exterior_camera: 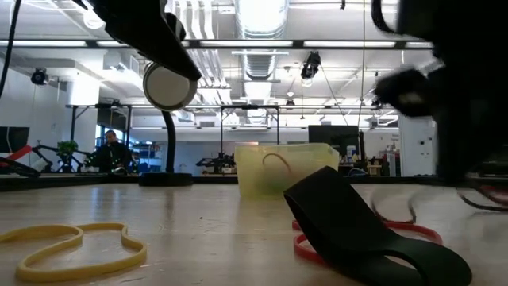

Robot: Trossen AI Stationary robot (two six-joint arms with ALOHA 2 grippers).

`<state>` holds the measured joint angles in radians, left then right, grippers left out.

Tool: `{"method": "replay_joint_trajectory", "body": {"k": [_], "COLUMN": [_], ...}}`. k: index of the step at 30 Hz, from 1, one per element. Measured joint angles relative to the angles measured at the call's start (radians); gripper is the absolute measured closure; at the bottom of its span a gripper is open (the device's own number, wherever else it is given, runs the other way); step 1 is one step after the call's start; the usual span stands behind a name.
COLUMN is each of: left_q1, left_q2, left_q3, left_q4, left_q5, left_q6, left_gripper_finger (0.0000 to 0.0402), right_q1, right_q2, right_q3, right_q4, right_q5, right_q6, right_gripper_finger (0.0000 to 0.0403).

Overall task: Pick and place rubber bands into bin
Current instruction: Put the blue rubber band into the yellow bin

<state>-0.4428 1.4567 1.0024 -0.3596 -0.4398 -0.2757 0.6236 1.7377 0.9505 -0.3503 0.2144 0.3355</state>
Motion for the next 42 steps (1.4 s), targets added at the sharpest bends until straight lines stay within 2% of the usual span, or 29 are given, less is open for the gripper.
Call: {"method": "replay_joint_trajectory", "body": {"k": [5, 11, 16, 21, 30, 35, 42], "left_q1": [-0.02, -0.025, -0.034, -0.045, -0.074, -0.09, -0.095], "left_q2": [0.0, 0.007, 0.01, 0.01, 0.011, 0.011, 0.01], "left_q3": [-0.033, -0.107, -0.158, -0.191, -0.206, -0.206, -0.207], "left_q4": [0.002, 0.012, 0.027, 0.106, 0.114, 0.114, 0.112], "left_q5": [0.001, 0.013, 0.016, 0.017, 0.023, 0.024, 0.024], "left_q6": [-0.038, -0.162, -0.229, -0.237, -0.234, -0.233, -0.232], "left_gripper_finger": [0.0299, 0.0299, 0.0299, 0.0299, 0.0299, 0.0299, 0.0299], "right_q1": [0.001, -0.001, -0.021, -0.094, -0.306, -0.438, -0.573], "right_q2": [-0.024, -0.029, -0.034, -0.035, -0.034, -0.034, -0.034], "right_q3": [0.085, 0.209, 0.287, 0.336, 0.335, 0.33, 0.307], "right_q4": [-0.14, -0.3, -0.359, -0.36, -0.358, -0.343, -0.338], "right_q5": [0.099, 0.241, 0.388, 0.443, 0.422, 0.307, 0.089], "right_q6": [-0.048, -0.129, -0.241, -0.365, -0.524, -0.556, -0.541], "right_gripper_finger": [0.0395, 0.0395, 0.0395, 0.0395, 0.0394, 0.0394, 0.0394]}}
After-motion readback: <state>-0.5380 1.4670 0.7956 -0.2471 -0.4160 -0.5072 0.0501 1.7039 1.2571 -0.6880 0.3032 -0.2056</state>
